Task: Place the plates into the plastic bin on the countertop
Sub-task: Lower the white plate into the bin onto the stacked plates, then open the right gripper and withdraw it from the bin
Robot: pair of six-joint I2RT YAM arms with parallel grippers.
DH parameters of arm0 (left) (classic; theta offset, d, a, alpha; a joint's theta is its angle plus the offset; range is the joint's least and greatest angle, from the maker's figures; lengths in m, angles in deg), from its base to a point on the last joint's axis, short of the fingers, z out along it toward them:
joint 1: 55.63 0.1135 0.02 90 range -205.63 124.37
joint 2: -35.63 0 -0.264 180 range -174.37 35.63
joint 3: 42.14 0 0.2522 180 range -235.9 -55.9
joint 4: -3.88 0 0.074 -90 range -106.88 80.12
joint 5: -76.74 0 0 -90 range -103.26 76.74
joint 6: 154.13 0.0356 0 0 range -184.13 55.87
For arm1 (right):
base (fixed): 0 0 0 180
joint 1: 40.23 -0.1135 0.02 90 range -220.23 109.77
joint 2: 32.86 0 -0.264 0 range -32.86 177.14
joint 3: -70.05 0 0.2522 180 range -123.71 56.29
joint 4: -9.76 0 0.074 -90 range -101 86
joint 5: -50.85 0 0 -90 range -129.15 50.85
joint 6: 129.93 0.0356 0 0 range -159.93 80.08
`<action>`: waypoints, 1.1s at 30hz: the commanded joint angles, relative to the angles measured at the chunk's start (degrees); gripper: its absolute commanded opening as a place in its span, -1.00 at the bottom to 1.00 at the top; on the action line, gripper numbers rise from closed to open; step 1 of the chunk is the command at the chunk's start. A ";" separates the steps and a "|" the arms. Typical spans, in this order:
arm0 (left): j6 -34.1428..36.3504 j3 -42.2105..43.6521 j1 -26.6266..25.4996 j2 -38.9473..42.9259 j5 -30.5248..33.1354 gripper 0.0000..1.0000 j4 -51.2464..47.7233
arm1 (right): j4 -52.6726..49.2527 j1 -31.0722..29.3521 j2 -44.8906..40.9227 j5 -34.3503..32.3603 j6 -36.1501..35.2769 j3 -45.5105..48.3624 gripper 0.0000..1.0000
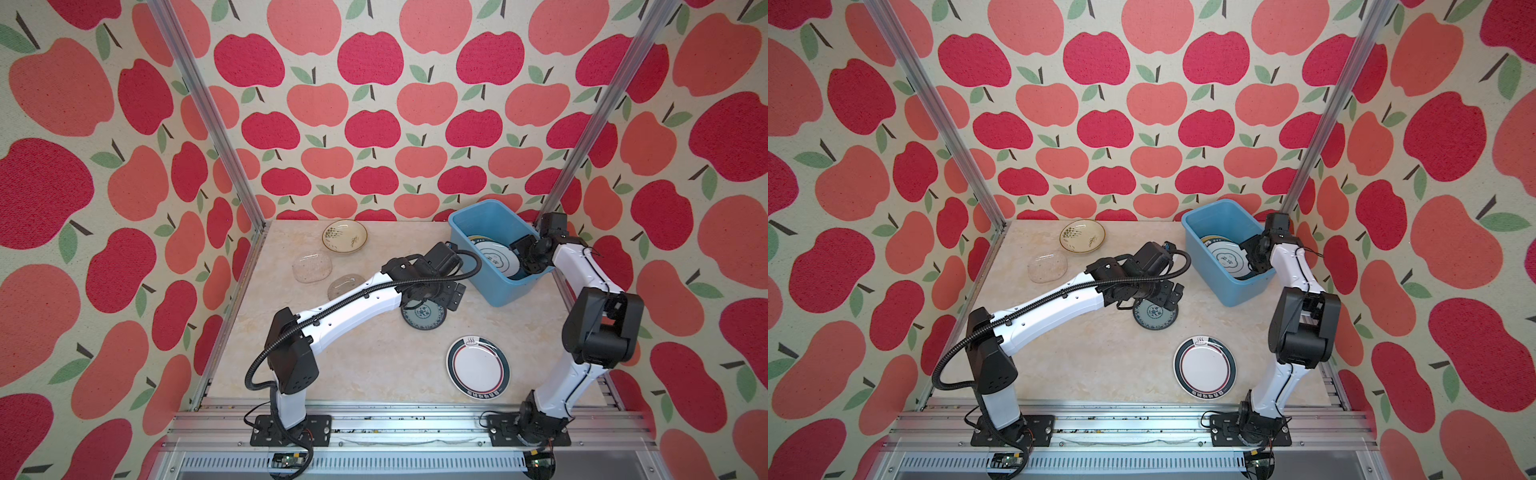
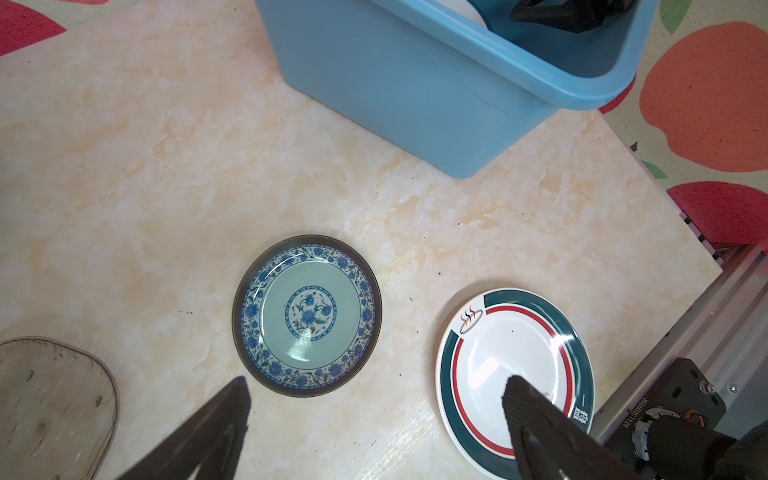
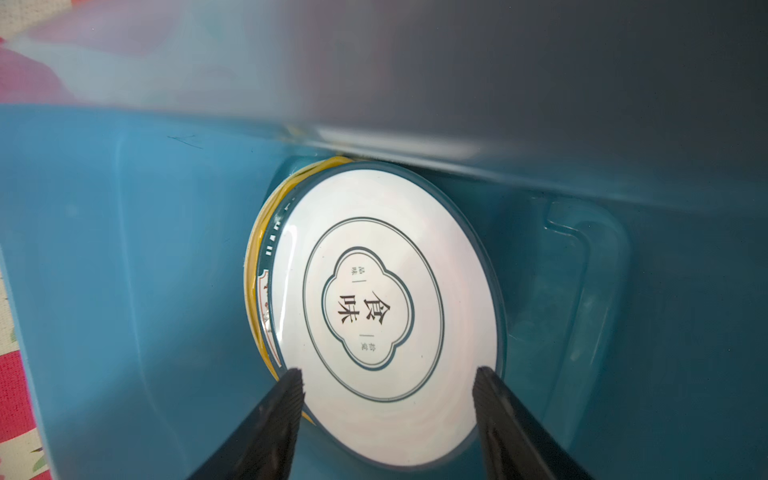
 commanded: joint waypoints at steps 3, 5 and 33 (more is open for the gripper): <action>-2.13 0.98 0.16 0.09 0.43 0.95 -0.63 | -7.66 -1.06 -1.13 -0.44 -4.97 -2.82 0.41; -2.95 1.16 0.17 0.15 0.22 0.94 -0.97 | -8.06 -1.13 -2.37 -0.44 -6.23 -3.38 0.41; -38.75 19.22 -7.58 -1.15 -26.22 0.89 -2.16 | -35.71 -12.20 -53.38 6.99 -24.08 38.48 0.38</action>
